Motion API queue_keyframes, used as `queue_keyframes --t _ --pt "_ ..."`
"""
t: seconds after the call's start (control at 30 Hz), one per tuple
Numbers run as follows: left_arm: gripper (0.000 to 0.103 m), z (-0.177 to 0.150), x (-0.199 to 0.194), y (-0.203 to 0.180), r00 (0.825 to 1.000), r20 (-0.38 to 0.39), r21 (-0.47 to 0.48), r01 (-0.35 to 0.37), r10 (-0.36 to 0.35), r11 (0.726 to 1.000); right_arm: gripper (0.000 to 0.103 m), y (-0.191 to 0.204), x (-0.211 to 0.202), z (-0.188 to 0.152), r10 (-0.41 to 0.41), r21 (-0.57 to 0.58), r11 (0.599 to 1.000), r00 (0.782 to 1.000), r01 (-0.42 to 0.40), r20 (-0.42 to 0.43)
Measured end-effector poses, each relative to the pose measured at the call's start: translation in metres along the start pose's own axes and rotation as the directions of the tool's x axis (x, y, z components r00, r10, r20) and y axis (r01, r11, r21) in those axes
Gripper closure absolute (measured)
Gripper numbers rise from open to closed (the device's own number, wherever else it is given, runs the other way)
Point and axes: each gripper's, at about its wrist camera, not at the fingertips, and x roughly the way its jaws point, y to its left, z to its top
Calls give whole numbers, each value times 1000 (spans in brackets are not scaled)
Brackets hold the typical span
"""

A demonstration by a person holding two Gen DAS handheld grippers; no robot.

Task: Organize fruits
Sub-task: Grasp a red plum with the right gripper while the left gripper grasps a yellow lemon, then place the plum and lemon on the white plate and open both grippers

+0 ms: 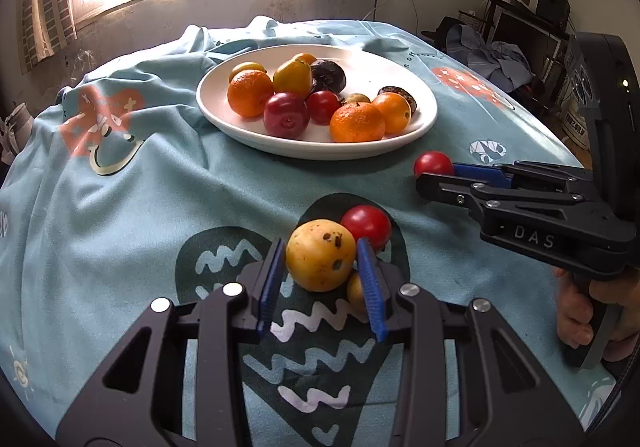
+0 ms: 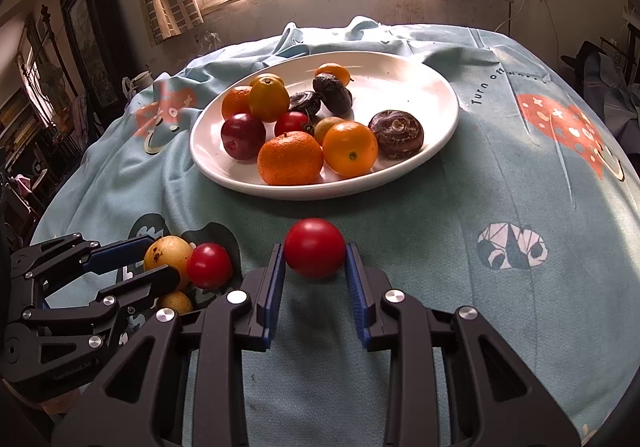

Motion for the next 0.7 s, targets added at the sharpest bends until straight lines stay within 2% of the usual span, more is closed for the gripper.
queue_keyframes --t 0.47,0.7 --pt "67 1 -6 -1 999 29 0 -38 38 999 73 0 -3 1 10 3 1000 1000 -10 17" --pt "67 1 -23 6 997 66 -49 -42 45 998 72 9 -9 -4 69 -2 998 997 -69 16"
